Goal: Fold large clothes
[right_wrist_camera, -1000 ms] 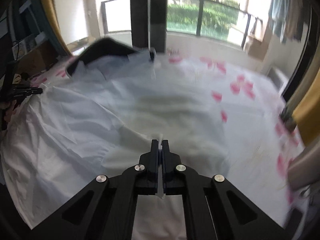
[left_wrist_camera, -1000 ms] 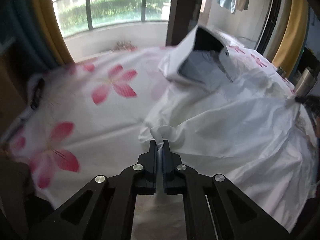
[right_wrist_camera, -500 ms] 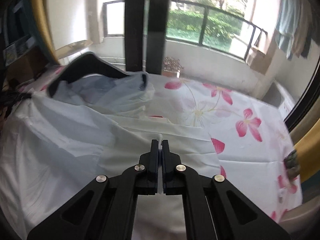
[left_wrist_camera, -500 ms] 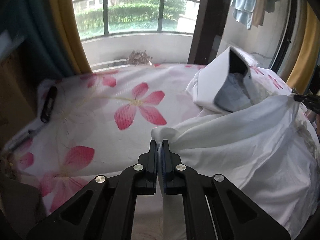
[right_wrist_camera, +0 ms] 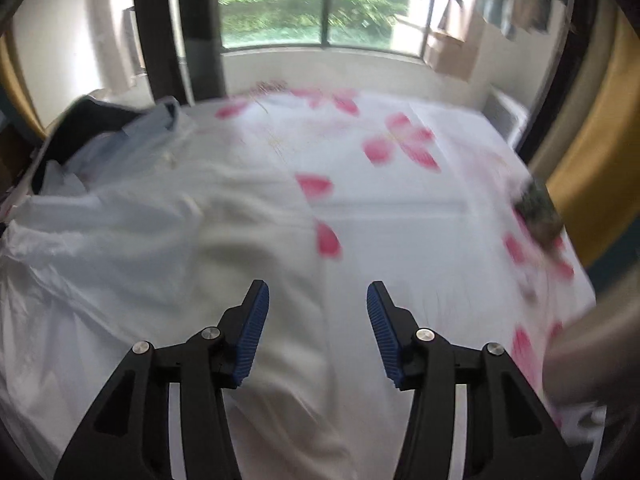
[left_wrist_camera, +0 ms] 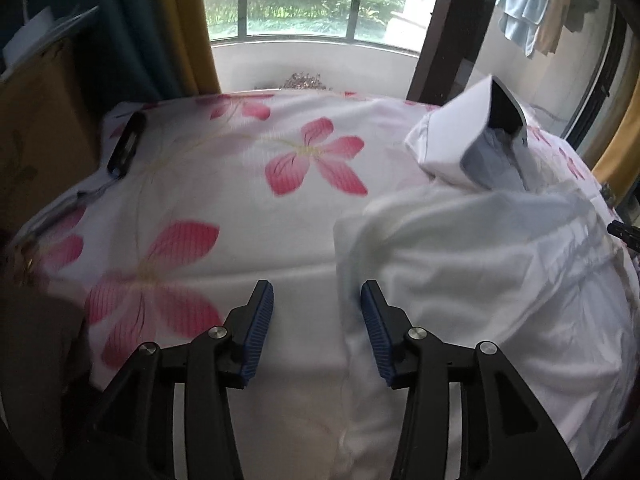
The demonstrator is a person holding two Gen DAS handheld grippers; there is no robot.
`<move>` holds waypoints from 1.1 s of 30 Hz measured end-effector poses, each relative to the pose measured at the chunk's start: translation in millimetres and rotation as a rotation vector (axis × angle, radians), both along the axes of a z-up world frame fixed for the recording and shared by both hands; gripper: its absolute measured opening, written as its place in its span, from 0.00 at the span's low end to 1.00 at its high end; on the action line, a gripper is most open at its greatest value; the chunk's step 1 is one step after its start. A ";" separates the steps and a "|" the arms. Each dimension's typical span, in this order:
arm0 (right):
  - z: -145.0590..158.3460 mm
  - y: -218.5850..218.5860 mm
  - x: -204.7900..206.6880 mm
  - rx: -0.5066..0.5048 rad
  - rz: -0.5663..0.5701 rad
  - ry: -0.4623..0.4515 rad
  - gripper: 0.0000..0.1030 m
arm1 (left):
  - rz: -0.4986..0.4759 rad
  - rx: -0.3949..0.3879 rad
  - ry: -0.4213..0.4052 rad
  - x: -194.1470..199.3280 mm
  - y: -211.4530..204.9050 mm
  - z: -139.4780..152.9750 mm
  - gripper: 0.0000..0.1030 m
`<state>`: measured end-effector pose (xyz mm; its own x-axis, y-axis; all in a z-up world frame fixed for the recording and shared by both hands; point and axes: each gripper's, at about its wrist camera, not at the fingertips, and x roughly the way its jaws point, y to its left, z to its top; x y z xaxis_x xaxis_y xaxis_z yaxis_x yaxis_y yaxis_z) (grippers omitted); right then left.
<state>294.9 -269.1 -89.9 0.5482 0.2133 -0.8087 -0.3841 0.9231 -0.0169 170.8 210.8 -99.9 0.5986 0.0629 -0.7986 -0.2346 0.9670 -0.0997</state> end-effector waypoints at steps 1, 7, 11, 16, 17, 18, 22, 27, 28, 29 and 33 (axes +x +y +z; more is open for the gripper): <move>-4.3 -6.0 -4.4 0.010 -0.009 0.022 0.49 | -0.001 0.001 0.002 -4.7 -2.0 -0.4 0.48; -11.0 -6.4 -38.1 0.043 0.031 -0.003 0.20 | 0.011 -0.011 -0.002 -43.6 -17.5 -1.0 0.59; -11.0 -1.5 -50.6 0.027 0.023 0.000 0.05 | 0.003 0.029 0.020 -59.5 -31.2 -0.4 0.59; -11.5 -4.5 -67.6 0.025 0.005 0.004 0.05 | -0.009 0.048 0.045 -76.2 -46.0 -1.5 0.59; -11.6 -5.7 -70.6 0.029 0.002 0.004 0.05 | -0.013 0.048 0.044 -79.5 -49.1 -1.5 0.59; -11.8 -7.3 -74.1 0.035 -0.002 0.006 0.05 | -0.017 0.048 0.042 -82.3 -51.2 -2.0 0.59; -12.6 -9.6 -84.4 0.039 -0.012 0.010 0.05 | -0.020 0.050 0.035 -98.6 -58.5 -3.4 0.59; -8.4 -14.5 -88.8 0.042 -0.036 0.009 0.07 | -0.013 0.051 0.049 -120.9 -63.5 -3.8 0.59; -5.4 -16.0 -92.1 0.025 -0.048 0.004 0.13 | -0.005 0.052 0.051 -127.0 -64.0 -4.2 0.59; -2.2 -17.9 -95.4 0.015 -0.057 -0.007 0.23 | 0.000 0.051 0.053 -131.5 -63.8 -4.4 0.59; 7.0 -31.0 -109.9 0.033 -0.079 -0.012 0.45 | 0.013 0.037 0.063 -149.8 -66.5 -4.2 0.59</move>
<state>185.0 -300.1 -82.9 0.5743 0.1954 -0.7950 -0.3096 0.9508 0.0100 21.0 144.3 -104.0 0.5458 0.1003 -0.8319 -0.2520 0.9665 -0.0489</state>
